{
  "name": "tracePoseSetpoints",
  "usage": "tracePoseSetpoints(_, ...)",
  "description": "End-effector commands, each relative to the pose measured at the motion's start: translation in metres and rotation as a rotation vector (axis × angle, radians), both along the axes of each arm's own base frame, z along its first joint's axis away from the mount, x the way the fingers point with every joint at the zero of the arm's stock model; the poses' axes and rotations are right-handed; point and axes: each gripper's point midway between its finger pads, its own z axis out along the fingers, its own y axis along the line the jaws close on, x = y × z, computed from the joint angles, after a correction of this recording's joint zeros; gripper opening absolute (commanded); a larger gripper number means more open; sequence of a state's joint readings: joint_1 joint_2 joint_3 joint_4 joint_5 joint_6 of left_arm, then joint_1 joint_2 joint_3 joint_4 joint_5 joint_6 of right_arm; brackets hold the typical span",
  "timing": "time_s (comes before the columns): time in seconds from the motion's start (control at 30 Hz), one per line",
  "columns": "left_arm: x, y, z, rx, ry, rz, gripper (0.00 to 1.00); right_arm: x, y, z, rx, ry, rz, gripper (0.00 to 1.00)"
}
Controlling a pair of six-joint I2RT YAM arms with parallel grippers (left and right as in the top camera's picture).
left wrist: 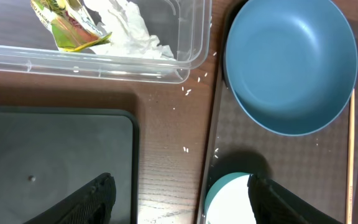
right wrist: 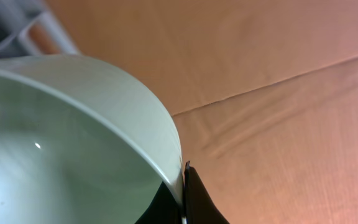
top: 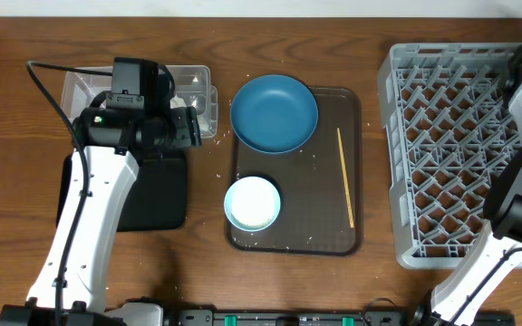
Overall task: Sort waste into correct bins and load items into the dishwasher rack
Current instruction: 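Carry the light green bowl into the dish rack and release, then move the right gripper back to the brown tray near the chopstick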
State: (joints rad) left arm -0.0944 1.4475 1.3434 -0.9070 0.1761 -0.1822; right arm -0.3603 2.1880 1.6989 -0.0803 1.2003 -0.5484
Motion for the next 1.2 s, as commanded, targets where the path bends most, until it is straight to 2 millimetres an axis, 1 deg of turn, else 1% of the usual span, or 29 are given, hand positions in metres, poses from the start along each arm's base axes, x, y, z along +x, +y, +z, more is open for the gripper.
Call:
tracePoseSetpoints(0.0, 0.002, 0.002, 0.000, 0.014, -0.003, 0.001, 0.70, 0.012, 0.016, -0.025, 0.067, -0.012, 0.054, 0.01)
tracePoseSetpoints(0.07, 0.002, 0.002, 0.000, 0.014, -0.003, 0.001, 0.70, 0.015, 0.026, -0.042, 0.140, 0.014, 0.095, 0.03)
tracePoseSetpoints(0.17, 0.002, 0.002, 0.000, 0.014, -0.003, 0.001, 0.70, 0.015, 0.041, -0.063, 0.233, 0.039, 0.128, 0.09)
tracePoseSetpoints(0.27, 0.002, 0.002, 0.000, 0.014, -0.003, 0.001, 0.70, 0.007, 0.053, -0.073, 0.270, 0.038, 0.101, 0.14)
tracePoseSetpoints(0.33, 0.002, 0.002, 0.000, 0.014, -0.003, 0.001, 0.70, 0.002, 0.058, -0.078, 0.287, 0.043, 0.086, 0.24)
tracePoseSetpoints(0.37, 0.002, 0.002, 0.000, 0.014, -0.003, 0.001, 0.71, -0.001, 0.062, -0.080, 0.296, 0.055, 0.081, 0.34)
tracePoseSetpoints(0.47, 0.002, 0.002, 0.000, 0.014, -0.003, 0.001, 0.71, -0.006, 0.066, -0.083, 0.311, 0.080, 0.074, 0.49)
tracePoseSetpoints(0.6, 0.002, 0.002, 0.000, 0.014, -0.003, 0.001, 0.71, -0.008, 0.069, -0.083, 0.334, 0.058, 0.071, 0.63)
tracePoseSetpoints(0.7, 0.002, 0.002, -0.001, 0.014, -0.002, 0.001, 0.71, -0.003, 0.077, -0.079, 0.397, 0.019, 0.112, 0.66)
tracePoseSetpoints(0.77, 0.001, 0.002, -0.001, 0.014, -0.002, 0.001, 0.71, 0.001, 0.083, -0.070, 0.429, -0.016, 0.143, 0.68)
tracePoseSetpoints(0.8, 0.001, 0.002, -0.001, 0.014, -0.002, 0.001, 0.70, 0.004, 0.086, -0.064, 0.449, -0.041, 0.163, 0.72)
tracePoseSetpoints(0.87, 0.002, 0.002, 0.000, 0.014, -0.003, 0.001, 0.70, 0.010, 0.097, -0.049, 0.515, -0.101, 0.225, 0.76)
tracePoseSetpoints(0.9, 0.002, 0.002, 0.000, 0.014, -0.003, 0.001, 0.71, 0.011, 0.103, -0.042, 0.547, -0.122, 0.254, 0.77)
tracePoseSetpoints(0.97, 0.002, 0.002, 0.000, 0.014, -0.003, 0.001, 0.71, 0.016, 0.121, -0.030, 0.636, -0.167, 0.331, 0.81)
tracePoseSetpoints(1.0, 0.002, 0.002, 0.000, 0.014, -0.003, 0.001, 0.71, 0.021, 0.139, -0.022, 0.715, -0.199, 0.401, 0.83)
tracePoseSetpoints(1.07, 0.002, 0.002, 0.000, 0.014, -0.003, 0.001, 0.71, 0.032, 0.181, -0.011, 0.886, -0.250, 0.552, 0.82)
tracePoseSetpoints(1.13, 0.002, 0.002, 0.000, 0.014, -0.003, 0.001, 0.71, 0.039, 0.238, 0.003, 1.099, -0.304, 0.720, 0.80)
tracePoseSetpoints(1.17, 0.002, 0.002, 0.000, 0.014, -0.003, 0.001, 0.71, 0.040, 0.259, 0.008, 1.176, -0.322, 0.766, 0.79)
